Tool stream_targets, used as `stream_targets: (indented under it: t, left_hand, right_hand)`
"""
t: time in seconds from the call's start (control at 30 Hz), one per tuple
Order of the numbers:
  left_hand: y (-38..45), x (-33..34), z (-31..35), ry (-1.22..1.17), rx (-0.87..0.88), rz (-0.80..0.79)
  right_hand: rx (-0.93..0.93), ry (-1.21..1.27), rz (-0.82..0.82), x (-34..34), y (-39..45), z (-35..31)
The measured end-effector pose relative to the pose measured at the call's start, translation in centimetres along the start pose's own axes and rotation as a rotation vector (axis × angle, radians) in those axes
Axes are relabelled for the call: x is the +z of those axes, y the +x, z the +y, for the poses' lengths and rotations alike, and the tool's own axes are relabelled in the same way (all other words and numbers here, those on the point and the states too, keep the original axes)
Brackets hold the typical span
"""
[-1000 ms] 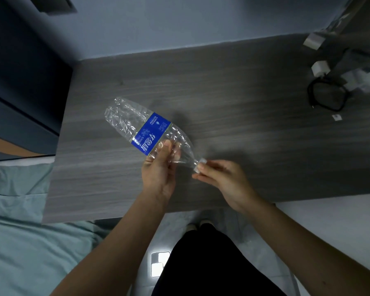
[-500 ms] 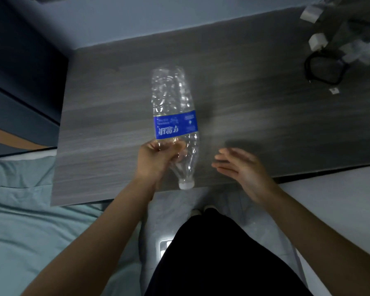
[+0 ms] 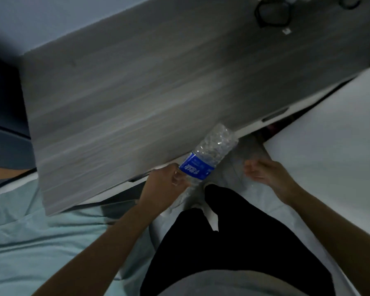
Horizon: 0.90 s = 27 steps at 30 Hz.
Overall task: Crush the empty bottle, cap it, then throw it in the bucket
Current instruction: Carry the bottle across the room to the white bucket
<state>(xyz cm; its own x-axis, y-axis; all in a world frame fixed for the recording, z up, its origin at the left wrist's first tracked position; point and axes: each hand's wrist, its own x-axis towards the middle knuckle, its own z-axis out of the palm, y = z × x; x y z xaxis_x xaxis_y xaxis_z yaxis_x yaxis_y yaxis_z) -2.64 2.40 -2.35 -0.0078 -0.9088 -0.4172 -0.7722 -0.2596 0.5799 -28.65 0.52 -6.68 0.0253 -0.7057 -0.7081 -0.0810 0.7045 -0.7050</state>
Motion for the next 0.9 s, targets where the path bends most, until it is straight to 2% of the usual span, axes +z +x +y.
stream_targets:
  t: [0.2, 0.37, 0.53, 0.9]
  left_hand:
    - [-0.7, 2.7, -5.9, 0.142, -0.016, -0.142]
    - [-1.5, 4.1, -7.8, 0.289, -0.054, -0.26]
    - [-2.2, 5.9, -7.6, 0.365, -0.02, -0.334]
    - [-4.0, 12.9, -3.0, 0.691, 0.184, -0.55]
  right_hand:
    - [0.147, -0.044, 0.154, 0.6, -4.8, 8.1]
    - [0.216, -0.012, 0.273, 0.0, -9.0, 13.9]
    - [0.28, 0.116, 0.384, -1.5, -12.8, 19.5]
    - [0.432, 0.404, 0.595, -3.8, -22.1, 30.8]
